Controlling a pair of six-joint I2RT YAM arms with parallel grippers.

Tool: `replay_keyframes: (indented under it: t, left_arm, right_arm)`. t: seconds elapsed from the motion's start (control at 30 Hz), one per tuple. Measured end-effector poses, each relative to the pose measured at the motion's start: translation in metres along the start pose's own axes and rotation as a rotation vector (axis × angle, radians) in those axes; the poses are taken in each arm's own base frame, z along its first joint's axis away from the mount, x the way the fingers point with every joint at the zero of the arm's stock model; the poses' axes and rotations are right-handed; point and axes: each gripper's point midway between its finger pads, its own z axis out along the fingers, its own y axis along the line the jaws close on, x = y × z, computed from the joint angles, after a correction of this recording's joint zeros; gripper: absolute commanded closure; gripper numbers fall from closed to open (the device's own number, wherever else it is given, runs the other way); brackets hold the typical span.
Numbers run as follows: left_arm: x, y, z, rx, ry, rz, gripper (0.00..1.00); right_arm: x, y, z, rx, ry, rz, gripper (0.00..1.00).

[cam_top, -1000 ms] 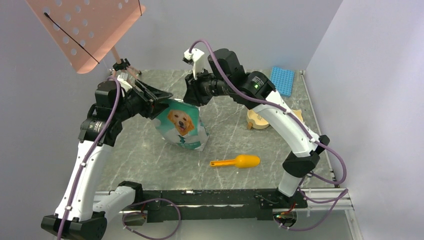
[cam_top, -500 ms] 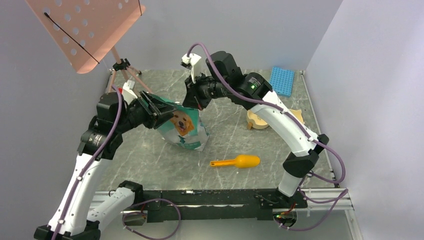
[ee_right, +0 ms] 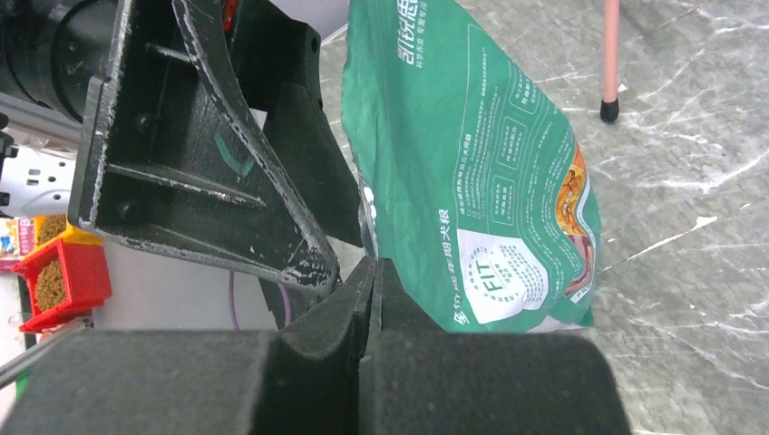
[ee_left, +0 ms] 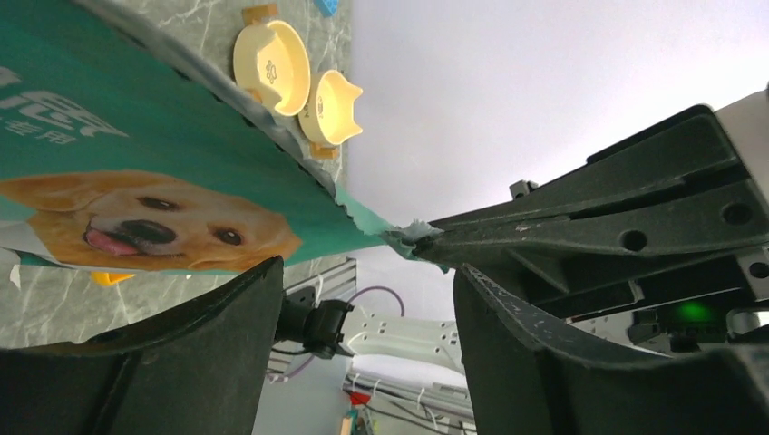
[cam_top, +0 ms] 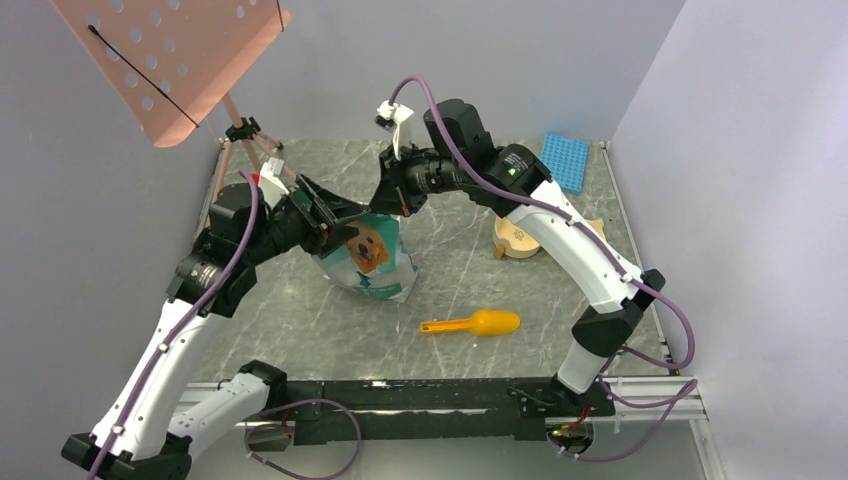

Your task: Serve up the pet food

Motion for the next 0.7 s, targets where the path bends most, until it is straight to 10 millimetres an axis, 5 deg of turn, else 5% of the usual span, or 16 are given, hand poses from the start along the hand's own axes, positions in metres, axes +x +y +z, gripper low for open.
replay_keyframes:
  t: [0.23,0.7]
  left_arm:
    - [-0.01,-0.004,-0.003,0.008,-0.064,-0.018,0.5]
    - [-0.012,0.005,0.008,-0.028,-0.064,-0.042,0.46]
  right_arm:
    - [0.0,0.0,0.0,0.0,-0.004,0.006,1.0]
    - [0.0,0.0,-0.001,0.001,-0.011,0.011,1.0]
